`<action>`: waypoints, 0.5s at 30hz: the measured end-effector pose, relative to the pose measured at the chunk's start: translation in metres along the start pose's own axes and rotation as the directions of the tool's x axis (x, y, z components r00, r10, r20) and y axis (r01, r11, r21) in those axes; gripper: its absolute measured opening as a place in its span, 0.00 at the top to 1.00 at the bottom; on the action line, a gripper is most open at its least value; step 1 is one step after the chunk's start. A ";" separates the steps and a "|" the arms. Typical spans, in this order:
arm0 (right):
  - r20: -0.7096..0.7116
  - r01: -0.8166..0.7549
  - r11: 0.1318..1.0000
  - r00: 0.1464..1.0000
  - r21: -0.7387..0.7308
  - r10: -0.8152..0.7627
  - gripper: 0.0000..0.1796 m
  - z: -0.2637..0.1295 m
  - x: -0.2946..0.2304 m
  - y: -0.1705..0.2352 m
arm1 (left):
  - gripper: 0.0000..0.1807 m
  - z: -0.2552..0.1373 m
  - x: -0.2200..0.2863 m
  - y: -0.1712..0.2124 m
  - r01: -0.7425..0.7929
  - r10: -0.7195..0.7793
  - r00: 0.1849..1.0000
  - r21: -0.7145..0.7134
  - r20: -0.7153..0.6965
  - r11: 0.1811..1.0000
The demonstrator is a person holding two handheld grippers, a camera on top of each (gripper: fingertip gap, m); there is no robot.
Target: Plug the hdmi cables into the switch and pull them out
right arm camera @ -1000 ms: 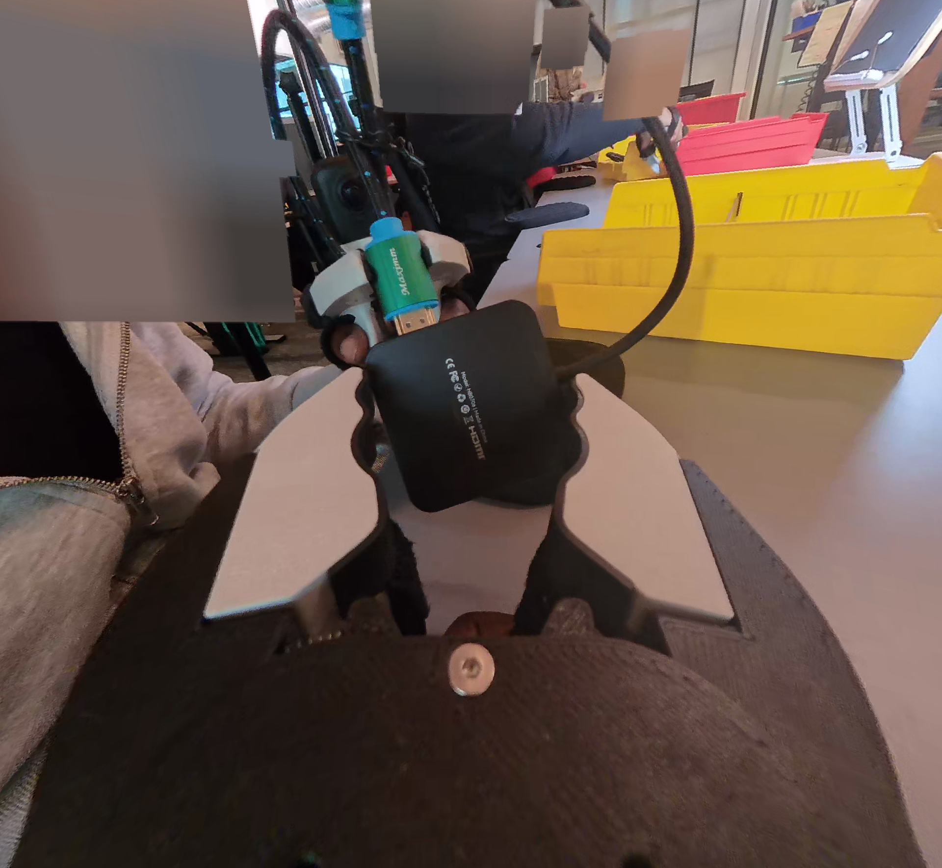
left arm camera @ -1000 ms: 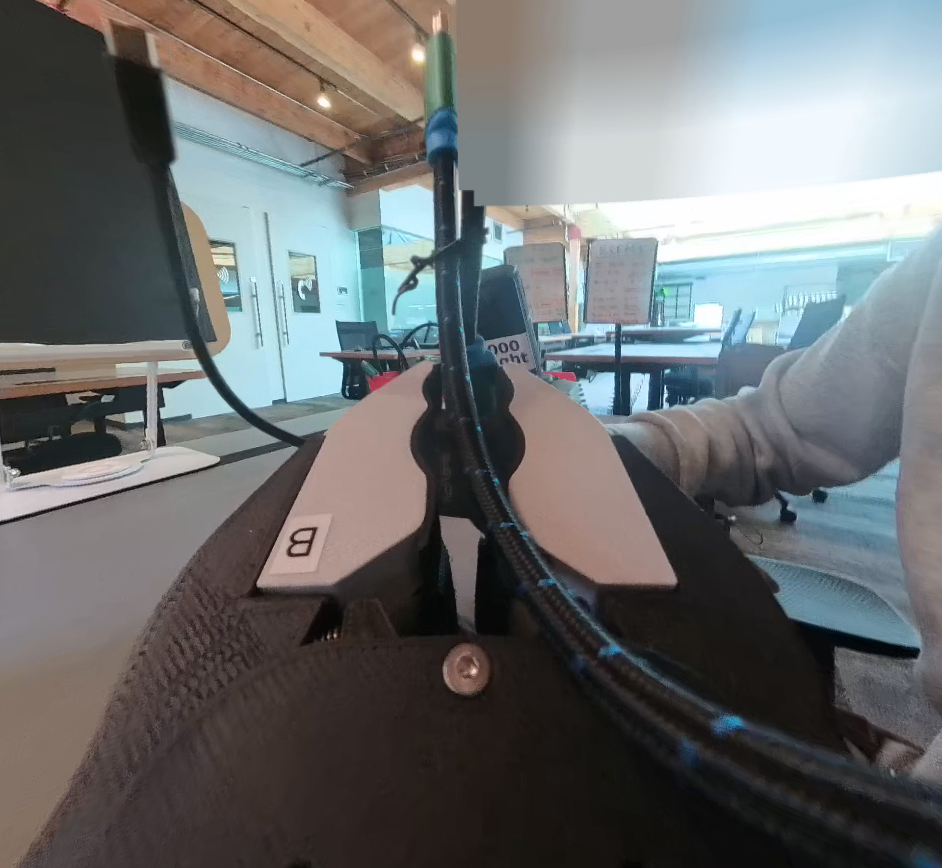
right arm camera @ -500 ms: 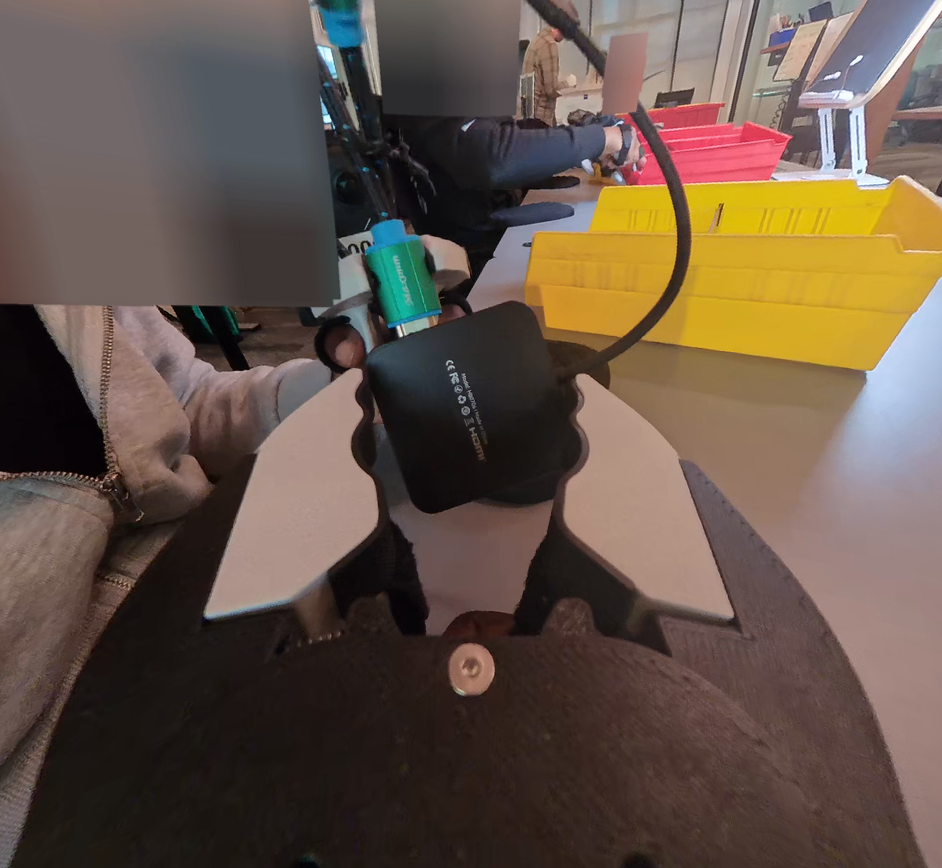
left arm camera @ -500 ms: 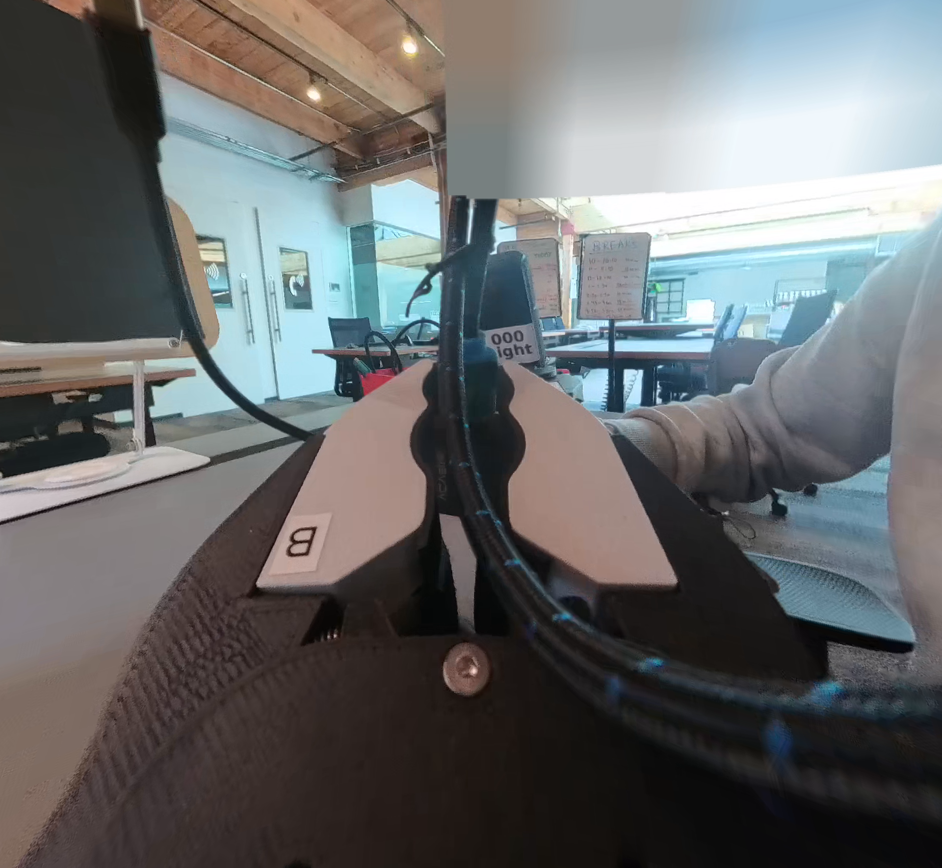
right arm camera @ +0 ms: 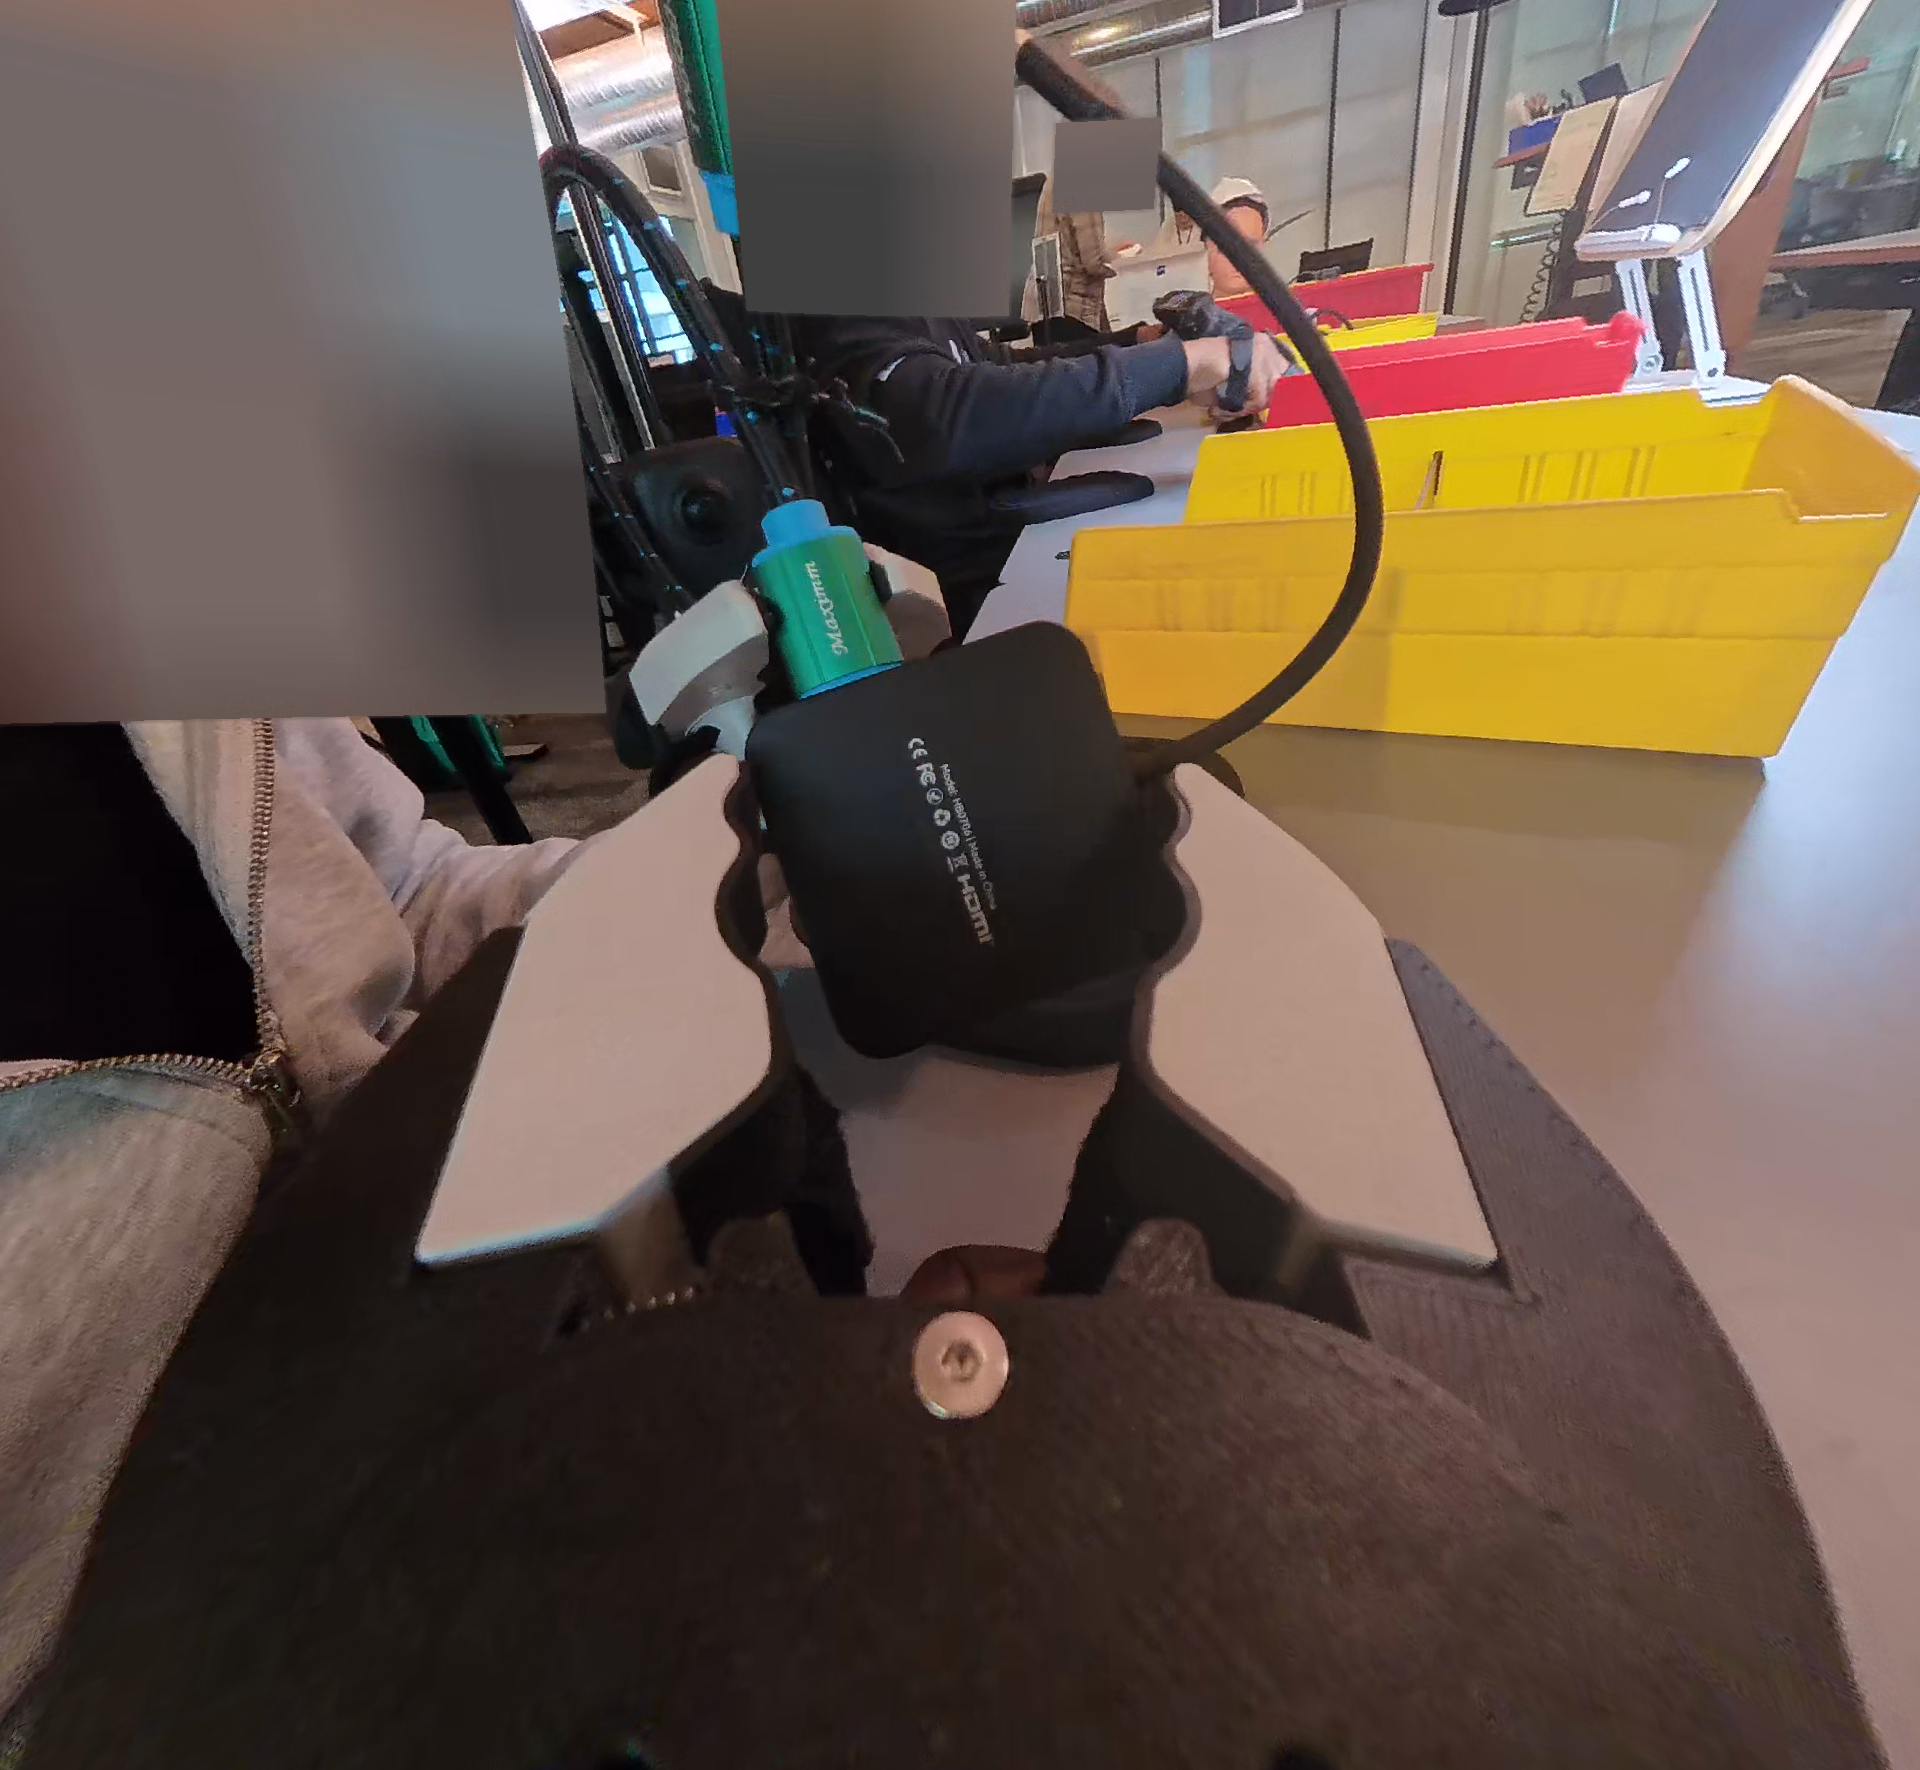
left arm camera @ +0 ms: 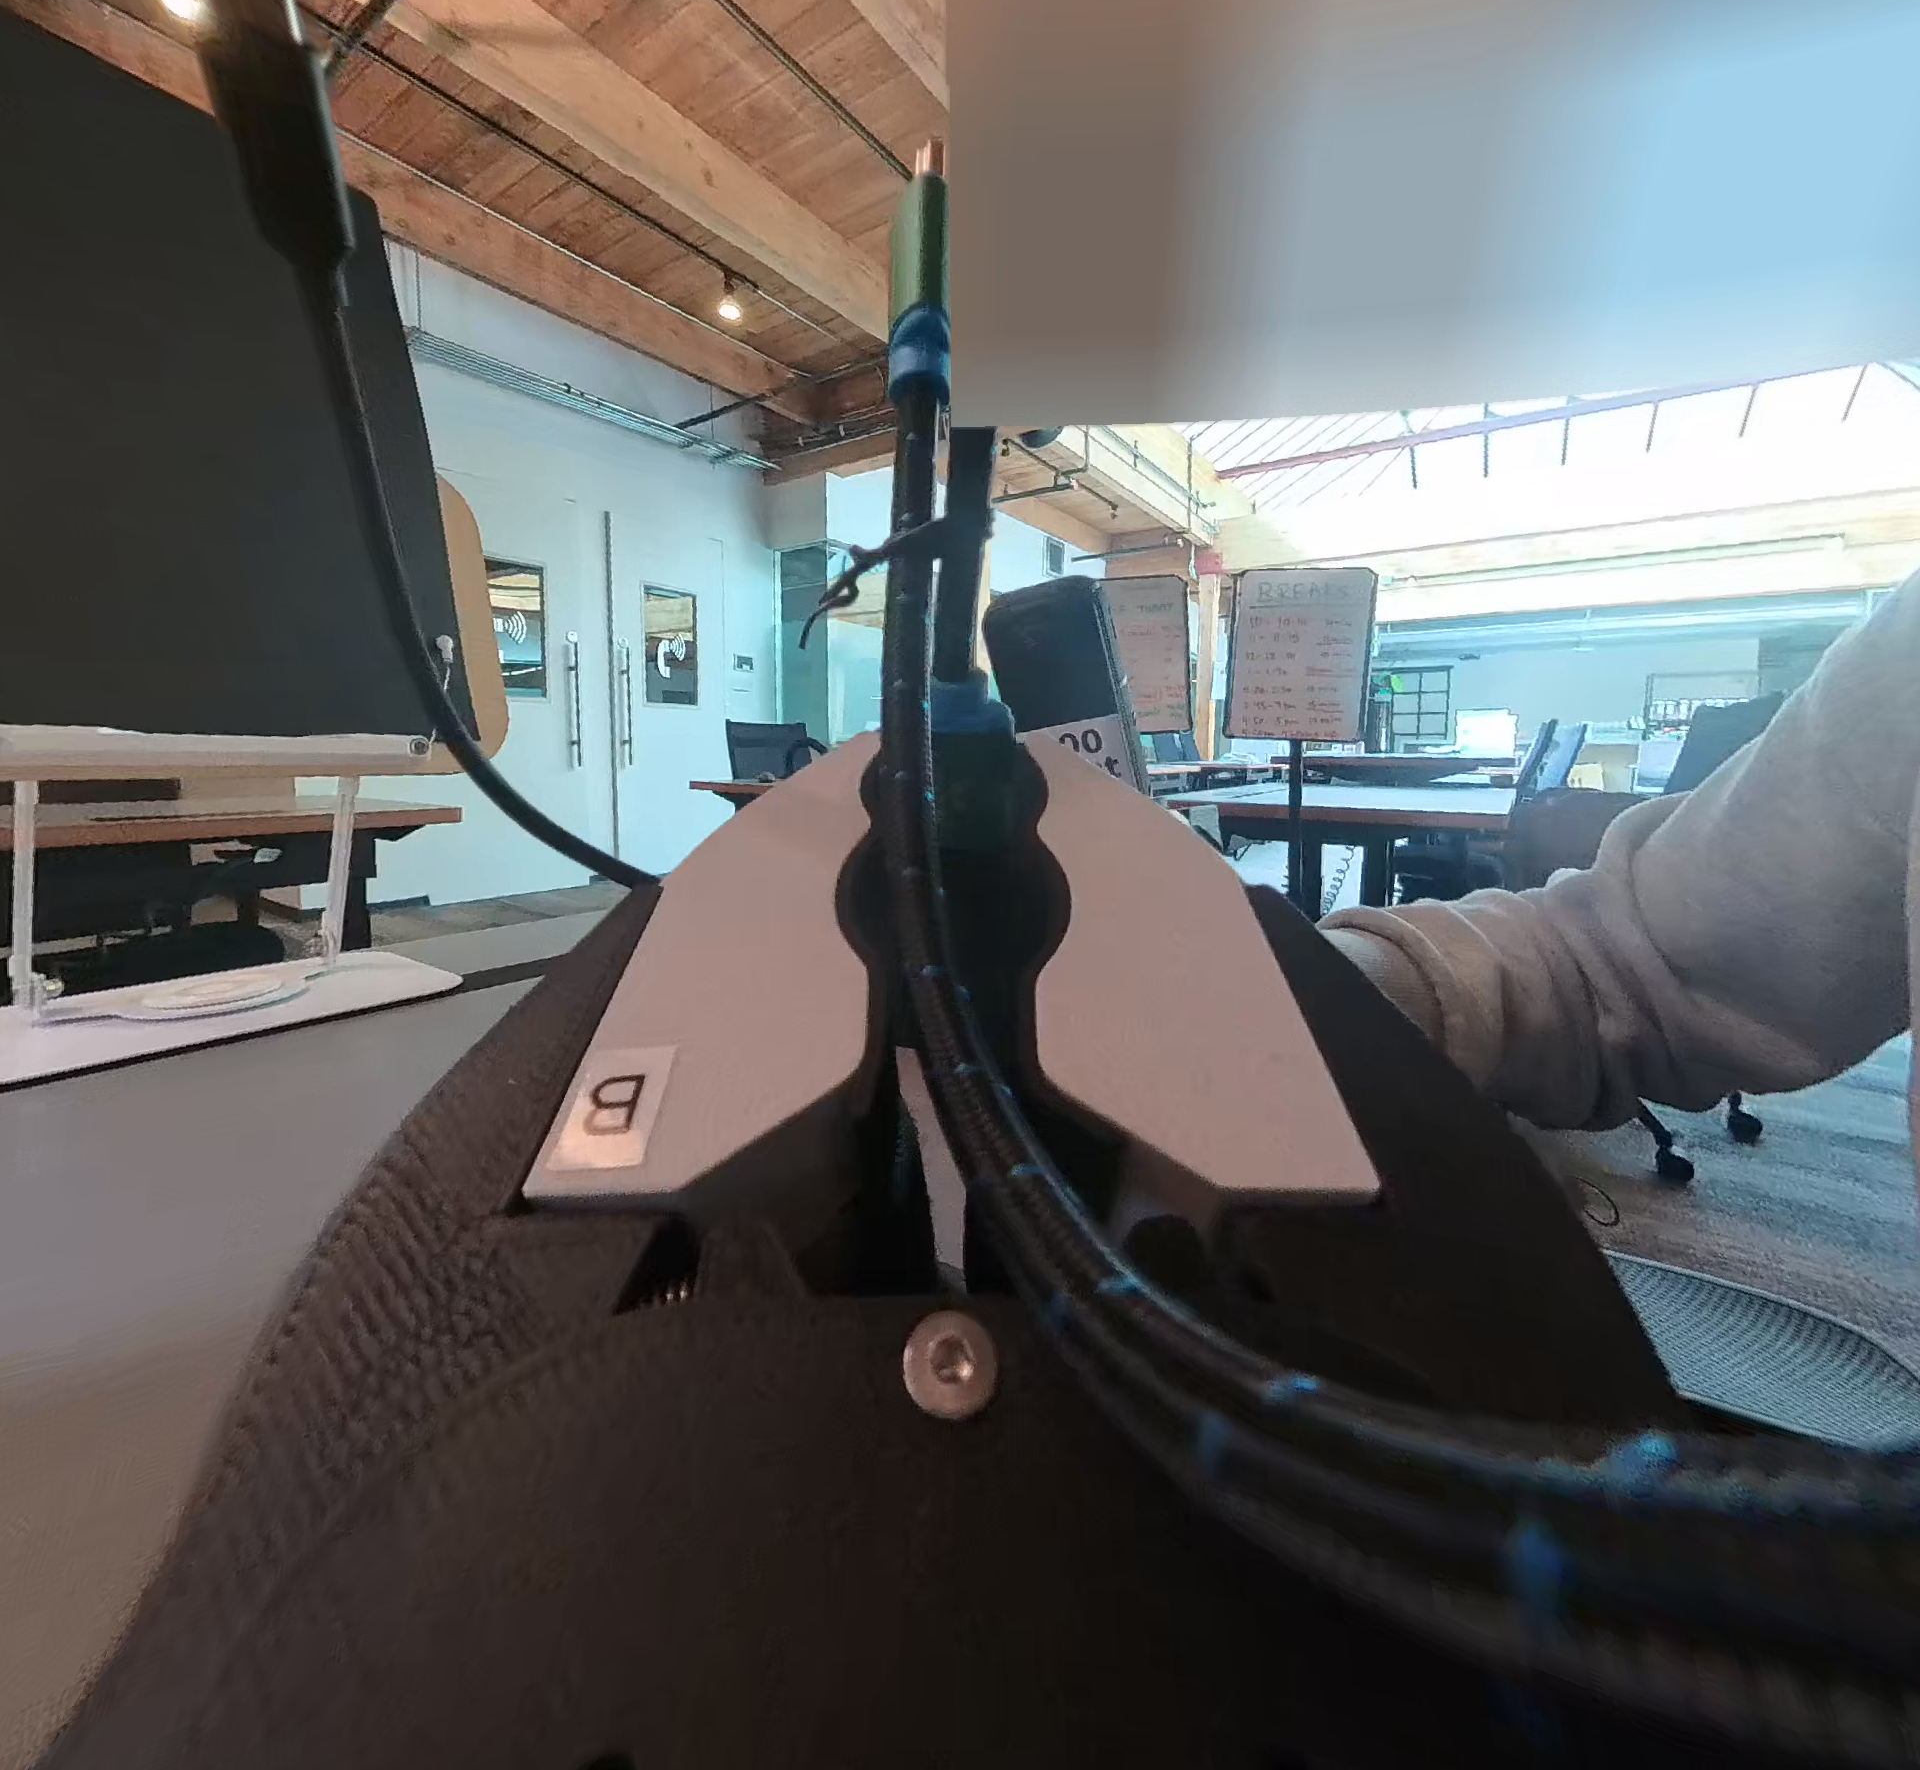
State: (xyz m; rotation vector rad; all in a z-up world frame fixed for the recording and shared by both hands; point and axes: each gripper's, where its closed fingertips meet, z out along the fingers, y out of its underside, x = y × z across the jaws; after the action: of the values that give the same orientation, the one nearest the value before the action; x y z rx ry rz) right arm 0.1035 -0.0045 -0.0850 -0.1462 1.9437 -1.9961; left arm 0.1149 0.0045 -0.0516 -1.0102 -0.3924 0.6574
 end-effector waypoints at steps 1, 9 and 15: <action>0.002 0.000 1.000 1.000 -0.003 0.000 0.60 0.000 0.000 0.001 | 0.89 0.000 0.000 0.000 0.008 -0.008 1.000 -0.002 -0.004 1.000; -0.067 0.100 0.995 0.993 0.031 -0.098 0.60 -0.016 0.011 -0.023 | 0.67 0.001 -0.002 0.004 0.117 -0.116 0.993 0.031 -0.029 0.993; -0.391 0.343 0.926 0.883 0.156 -0.261 0.60 -0.086 0.043 -0.126 | 0.57 -0.002 -0.010 0.002 0.096 -0.098 0.995 0.080 0.028 0.992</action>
State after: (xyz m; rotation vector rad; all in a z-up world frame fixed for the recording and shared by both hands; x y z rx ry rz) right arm 0.0143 0.0635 0.0267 -0.0252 1.9873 -2.5929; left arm 0.1074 -0.0028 -0.0541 -0.9014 -0.4382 0.5974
